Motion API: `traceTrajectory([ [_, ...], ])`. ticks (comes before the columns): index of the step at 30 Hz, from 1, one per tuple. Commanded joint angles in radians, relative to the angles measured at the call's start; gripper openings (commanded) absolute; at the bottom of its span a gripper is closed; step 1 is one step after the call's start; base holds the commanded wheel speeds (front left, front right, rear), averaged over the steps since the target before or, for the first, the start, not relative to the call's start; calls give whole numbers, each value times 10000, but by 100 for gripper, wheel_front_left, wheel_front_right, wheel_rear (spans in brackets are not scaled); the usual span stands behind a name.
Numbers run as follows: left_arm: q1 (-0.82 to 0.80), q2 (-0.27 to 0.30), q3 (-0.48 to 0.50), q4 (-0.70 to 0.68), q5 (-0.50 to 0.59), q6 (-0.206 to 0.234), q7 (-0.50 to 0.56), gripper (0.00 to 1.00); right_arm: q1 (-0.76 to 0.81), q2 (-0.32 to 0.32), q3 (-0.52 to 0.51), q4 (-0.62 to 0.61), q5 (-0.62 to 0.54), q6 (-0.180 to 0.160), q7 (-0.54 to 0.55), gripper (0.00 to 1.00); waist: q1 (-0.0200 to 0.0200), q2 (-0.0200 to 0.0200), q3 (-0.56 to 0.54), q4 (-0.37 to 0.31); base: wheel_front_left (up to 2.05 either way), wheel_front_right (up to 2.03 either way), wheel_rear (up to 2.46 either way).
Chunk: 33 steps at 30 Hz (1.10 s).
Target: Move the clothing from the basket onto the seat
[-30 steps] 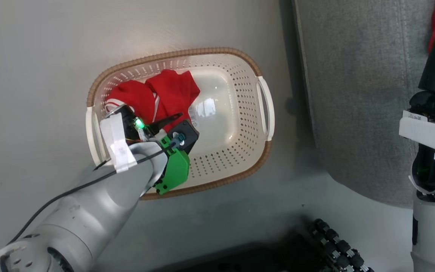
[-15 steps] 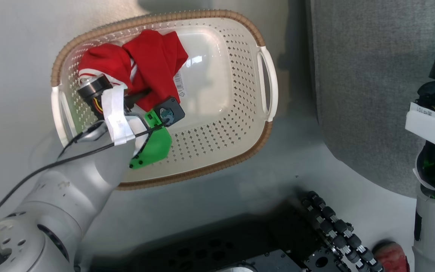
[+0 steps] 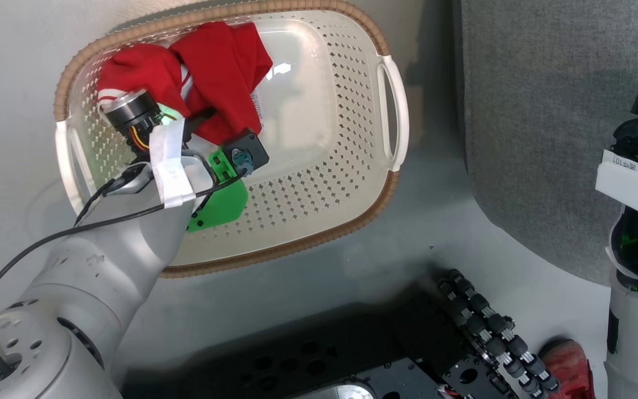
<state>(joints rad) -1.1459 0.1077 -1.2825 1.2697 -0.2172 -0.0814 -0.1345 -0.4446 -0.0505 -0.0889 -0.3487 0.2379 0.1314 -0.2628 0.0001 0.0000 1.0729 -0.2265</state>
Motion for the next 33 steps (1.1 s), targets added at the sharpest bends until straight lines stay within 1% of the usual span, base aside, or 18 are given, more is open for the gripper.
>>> traceTrajectory([
  [1, -239, 38, 10, 58, 136, 64, -87, 0, -48, 1, 2, -37, 37, -14, -31, 100, -1, 0, 45, -58, 0, 0, 0],
  [6, -241, 44, 11, 123, 100, 45, -201, 0, -27, 1, -89, -41, 22, -14, -31, 100, -1, 0, 91, -92, 0, 0, 0],
  [9, -205, -20, 51, 132, -39, 57, -518, 0, 0, 1, -93, 14, -26, -14, -31, 100, -1, 0, 43, -49, 0, 0, 0],
  [18, -90, -254, 319, -55, -449, 308, -1190, 0, 10, 1, -89, 171, -133, -14, -31, 100, -1, 0, -341, 210, 0, 0, 0],
  [21, -160, -328, 382, -162, -546, 503, -1261, 0, 44, 1, -103, 171, -189, -14, -31, 100, -1, 0, -446, 320, 0, 0, 0],
  [23, -295, -383, 373, -288, -454, 814, -1304, 0, 35, 1, -128, 160, -201, -14, -31, 100, -1, 0, -464, 377, 0, 0, 0],
  [24, -302, -388, 331, -271, -321, 879, -1313, 33, 25, 1, -142, 160, -148, -14, -31, 100, -1, 0, -463, 399, 0, 0, 0],
  [25, -332, -380, 276, -223, -125, 978, -1311, 100, 18, 1, -151, 177, -110, -14, -31, 100, -1, 0, -453, 421, 0, 0, 0],
  [27, -428, -390, 201, -152, 217, 1168, -1299, 100, 10, 1, -107, 209, -97, -14, -31, 100, -1, 0, -414, 439, 0, 0, 0],
  [31, -593, -351, 132, -23, 553, 1560, -1303, 100, -43, -1, -34, 201, -57, -14, -31, 100, -1, 0, -270, 381, 0, 0, 0],
  [33, -647, -302, 119, 36, 632, 1654, -1281, 100, -13, -1, -35, 191, -16, -14, -31, 100, -1, 0, -203, 330, 0, 0, 0],
])
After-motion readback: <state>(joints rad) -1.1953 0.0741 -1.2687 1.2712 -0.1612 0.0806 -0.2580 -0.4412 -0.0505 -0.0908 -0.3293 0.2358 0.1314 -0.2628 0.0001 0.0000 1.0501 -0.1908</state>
